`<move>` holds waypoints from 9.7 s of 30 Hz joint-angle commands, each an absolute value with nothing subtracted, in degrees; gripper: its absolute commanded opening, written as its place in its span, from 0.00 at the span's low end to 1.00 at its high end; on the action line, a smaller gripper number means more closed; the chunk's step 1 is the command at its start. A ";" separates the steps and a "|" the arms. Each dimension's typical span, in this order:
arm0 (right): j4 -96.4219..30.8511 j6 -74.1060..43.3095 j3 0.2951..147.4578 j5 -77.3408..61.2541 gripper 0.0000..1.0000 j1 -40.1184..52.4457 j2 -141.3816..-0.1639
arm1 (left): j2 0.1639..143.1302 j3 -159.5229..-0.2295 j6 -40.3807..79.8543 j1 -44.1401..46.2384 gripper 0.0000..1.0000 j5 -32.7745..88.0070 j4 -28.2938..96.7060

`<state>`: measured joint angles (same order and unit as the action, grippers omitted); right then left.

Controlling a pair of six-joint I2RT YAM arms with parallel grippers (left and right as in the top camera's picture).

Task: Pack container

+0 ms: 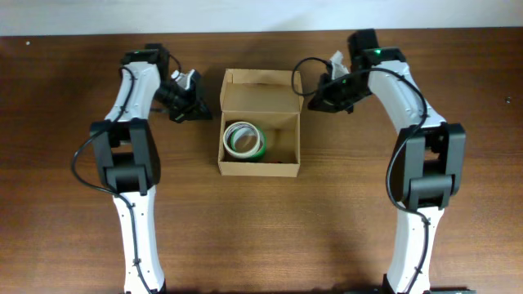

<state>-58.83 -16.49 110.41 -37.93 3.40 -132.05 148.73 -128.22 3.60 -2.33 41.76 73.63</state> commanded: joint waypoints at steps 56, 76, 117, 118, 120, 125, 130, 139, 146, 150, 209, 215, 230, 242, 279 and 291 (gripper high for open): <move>-36.18 -23.18 111.37 -70.32 0.04 4.16 -140.51 | 156.22 -146.45 9.65 -0.64 0.01 69.56 62.59; -61.45 -14.17 130.69 -51.94 0.04 8.43 -132.46 | 156.22 -163.00 0.08 -0.47 0.01 58.24 87.29; -97.34 -6.17 149.73 8.23 0.04 29.54 -110.17 | 91.09 -123.90 2.46 13.19 0.01 1.72 88.05; -97.34 -6.17 148.77 8.23 0.04 29.50 -110.17 | 89.49 -120.86 2.37 13.58 0.01 1.39 86.43; -97.06 -6.20 145.84 8.23 0.04 29.12 -110.85 | 88.03 -115.83 2.35 14.35 0.01 -0.05 83.18; -92.86 -6.44 136.03 5.56 0.04 27.68 -113.86 | 90.11 -103.70 1.85 15.03 0.01 0.91 73.14; -86.37 -6.37 124.81 -2.35 0.04 25.58 -115.63 | 95.92 -95.33 1.48 15.03 0.01 2.85 67.20; -77.43 -6.17 108.71 -8.86 0.04 23.81 -115.87 | 106.28 -91.96 1.43 15.03 0.01 7.55 63.33; -76.38 -6.17 105.47 -8.86 0.04 23.97 -115.87 | 108.31 -91.96 1.43 15.25 0.01 7.75 62.52; -76.25 -6.17 105.47 -8.88 0.04 24.01 -115.87 | 108.33 -91.96 1.43 15.25 0.02 7.77 62.43; -93.69 -4.93 155.61 4.12 0.04 9.47 -108.47 | 105.32 -135.15 0.16 11.97 0.02 -14.68 82.96; -91.83 -4.93 162.01 3.90 0.05 7.79 -103.59 | 99.09 -142.39 -5.39 8.58 0.09 -14.85 82.48; -82.28 -7.53 166.58 3.05 0.19 7.86 -88.03 | 87.59 -152.73 -6.33 7.70 0.57 -14.83 81.45; -84.68 -7.53 166.56 3.07 0.99 7.86 -87.11 | 87.39 -152.73 -6.33 7.70 1.00 -14.81 87.61; -63.92 -7.53 131.98 6.55 0.99 7.75 -69.56 | 87.39 -152.62 -6.33 7.70 1.00 -14.81 96.64; -45.17 -7.53 76.55 12.25 0.99 7.73 -35.81 | 87.39 -152.62 -6.33 7.70 1.00 -14.81 96.64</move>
<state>-45.54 -7.35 84.47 9.06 8.16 -41.08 87.53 -152.57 -6.04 8.05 -14.02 96.53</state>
